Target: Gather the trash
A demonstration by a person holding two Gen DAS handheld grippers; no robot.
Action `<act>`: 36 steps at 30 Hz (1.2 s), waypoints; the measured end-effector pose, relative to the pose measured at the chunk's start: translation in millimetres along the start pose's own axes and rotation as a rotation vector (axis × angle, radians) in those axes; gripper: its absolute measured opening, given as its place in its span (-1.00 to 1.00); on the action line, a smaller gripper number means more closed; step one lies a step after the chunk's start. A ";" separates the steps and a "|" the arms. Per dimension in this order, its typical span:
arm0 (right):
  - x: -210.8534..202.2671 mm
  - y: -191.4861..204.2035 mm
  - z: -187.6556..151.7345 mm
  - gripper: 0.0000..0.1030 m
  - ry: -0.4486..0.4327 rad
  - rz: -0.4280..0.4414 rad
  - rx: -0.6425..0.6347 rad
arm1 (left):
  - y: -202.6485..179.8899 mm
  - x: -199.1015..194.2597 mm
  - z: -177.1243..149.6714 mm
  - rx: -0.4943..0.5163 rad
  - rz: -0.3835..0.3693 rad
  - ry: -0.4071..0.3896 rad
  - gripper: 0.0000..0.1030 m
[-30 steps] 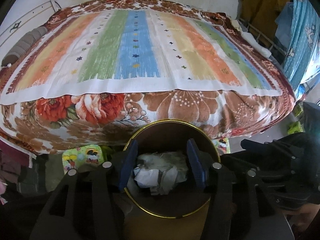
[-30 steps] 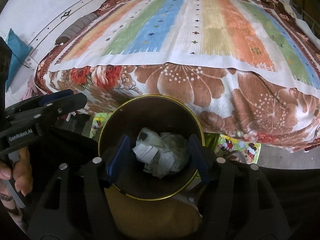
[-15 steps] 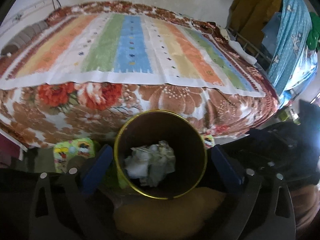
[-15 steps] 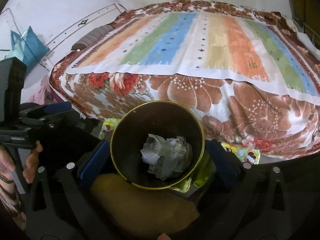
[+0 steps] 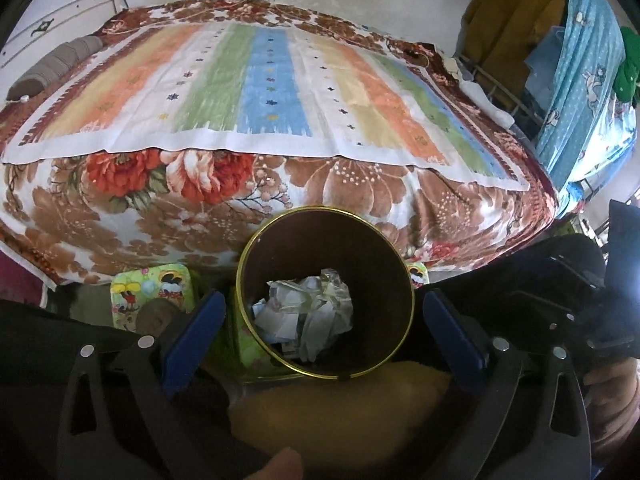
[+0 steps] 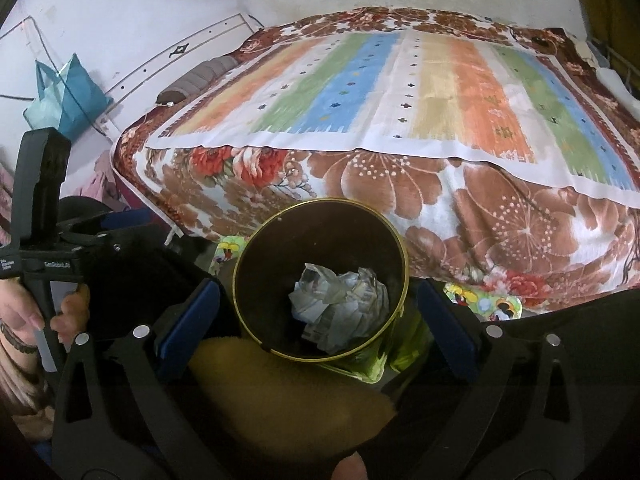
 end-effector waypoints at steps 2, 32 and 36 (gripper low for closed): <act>0.2 0.2 -0.2 0.83 0.000 0.001 0.000 | -1.5 0.9 -1.0 0.011 0.009 0.003 0.89; 2.5 3.5 -2.0 0.83 0.016 0.039 0.003 | -1.1 6.8 -3.3 0.034 0.060 0.012 0.89; 2.7 3.7 -1.8 0.83 0.017 0.039 0.002 | -1.2 6.8 -3.0 0.038 0.061 0.014 0.89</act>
Point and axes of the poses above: each gripper's, at about its wrist camera, not at the fingertips, and x roughly the way its jaws point, y to its left, z to its top, the point moved 9 cm from there along x, roughly the way its jaws point, and after that the axes turned 5 degrees about x, right-handed, at the moved point
